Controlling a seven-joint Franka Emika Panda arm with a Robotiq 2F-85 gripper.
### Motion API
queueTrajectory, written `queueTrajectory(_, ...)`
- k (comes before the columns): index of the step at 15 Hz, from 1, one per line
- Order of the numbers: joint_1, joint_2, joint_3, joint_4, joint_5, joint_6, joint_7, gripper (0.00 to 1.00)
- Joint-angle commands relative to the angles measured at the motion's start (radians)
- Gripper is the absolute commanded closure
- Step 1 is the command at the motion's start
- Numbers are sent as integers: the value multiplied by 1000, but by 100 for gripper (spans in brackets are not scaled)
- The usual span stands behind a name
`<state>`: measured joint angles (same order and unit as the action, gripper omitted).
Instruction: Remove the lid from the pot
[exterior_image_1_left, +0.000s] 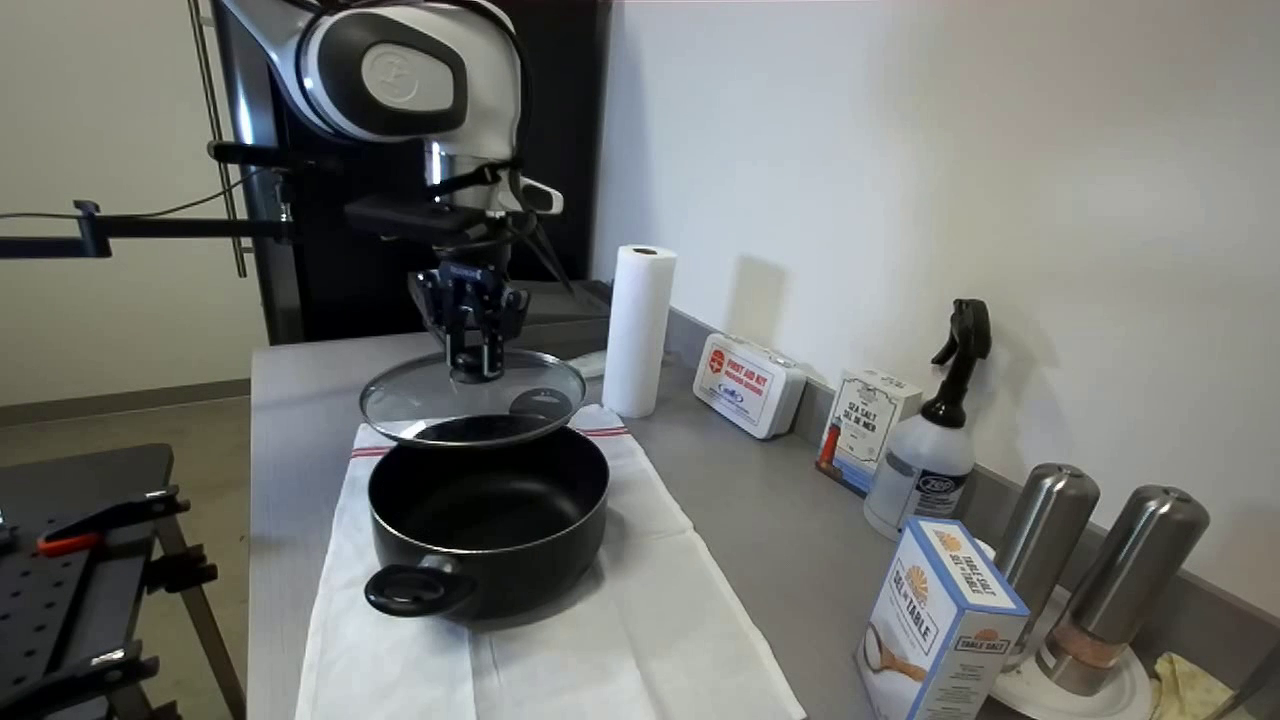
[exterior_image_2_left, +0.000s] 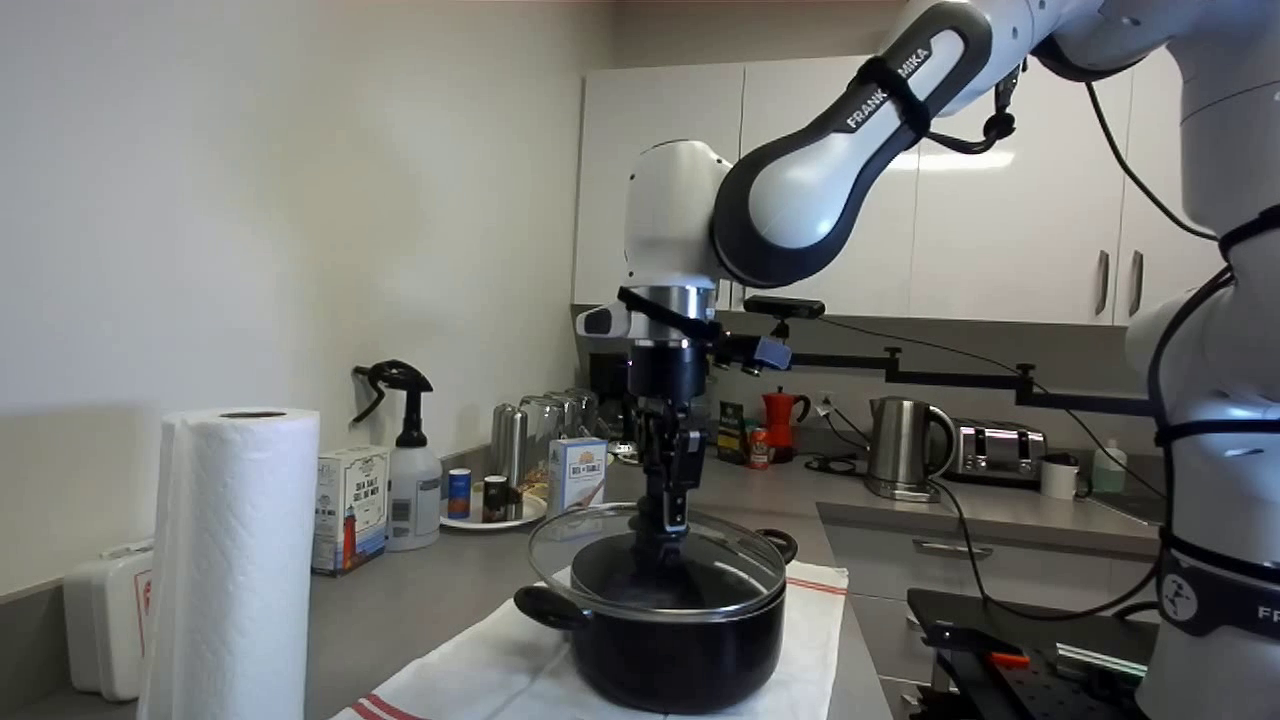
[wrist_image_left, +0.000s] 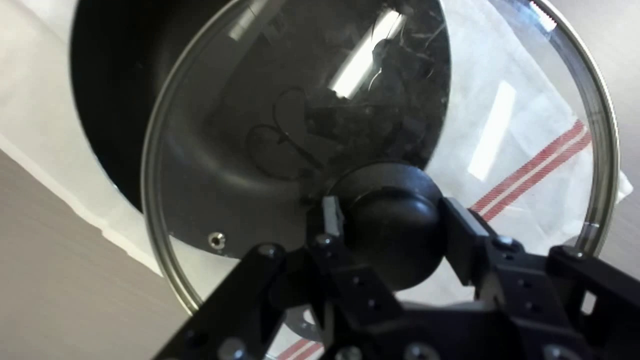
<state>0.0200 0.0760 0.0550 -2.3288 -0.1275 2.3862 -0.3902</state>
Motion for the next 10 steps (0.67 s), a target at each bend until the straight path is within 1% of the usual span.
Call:
queueTrajectory(1, 47, 9, 42, 49, -26, -47, -41, 75)
queueTrajectory(6, 100, 65, 100, 96, -39, -39, -88, 75)
queueTrajectory(10, 132, 142, 137, 143, -69, -29, -118, 75)
